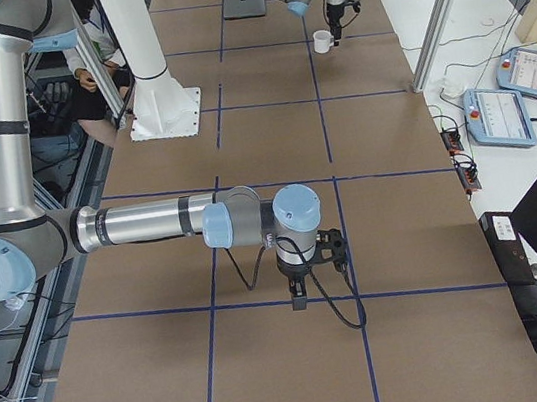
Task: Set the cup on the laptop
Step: 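Lower the left gripper and close it on the white mug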
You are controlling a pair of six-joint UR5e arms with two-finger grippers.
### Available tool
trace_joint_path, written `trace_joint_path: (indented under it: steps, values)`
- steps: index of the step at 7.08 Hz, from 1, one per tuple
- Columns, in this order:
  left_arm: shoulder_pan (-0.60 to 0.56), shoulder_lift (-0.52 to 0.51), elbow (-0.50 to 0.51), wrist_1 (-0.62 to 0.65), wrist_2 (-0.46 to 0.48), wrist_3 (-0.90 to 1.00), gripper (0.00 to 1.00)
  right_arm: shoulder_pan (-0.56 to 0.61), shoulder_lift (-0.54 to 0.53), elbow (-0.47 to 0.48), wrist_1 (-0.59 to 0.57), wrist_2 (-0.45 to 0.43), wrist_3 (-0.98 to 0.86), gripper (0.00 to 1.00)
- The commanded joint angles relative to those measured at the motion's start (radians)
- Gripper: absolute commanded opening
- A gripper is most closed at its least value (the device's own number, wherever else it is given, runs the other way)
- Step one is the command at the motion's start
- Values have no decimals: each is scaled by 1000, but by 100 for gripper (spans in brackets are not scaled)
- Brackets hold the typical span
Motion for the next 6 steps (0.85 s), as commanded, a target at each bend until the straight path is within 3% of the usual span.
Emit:
trace_joint_path:
  steps: [1,2,6]
  values:
    - [9,4,7,-14,-1,-12,39,0,0,0,0,0,0,100]
    - [6,4,6,-17,-1,-6,0,0,0,0,0,0,0,100]
    - [-46,12,-54,9,-10,-1,0,0,2,0,0,0,0,100]
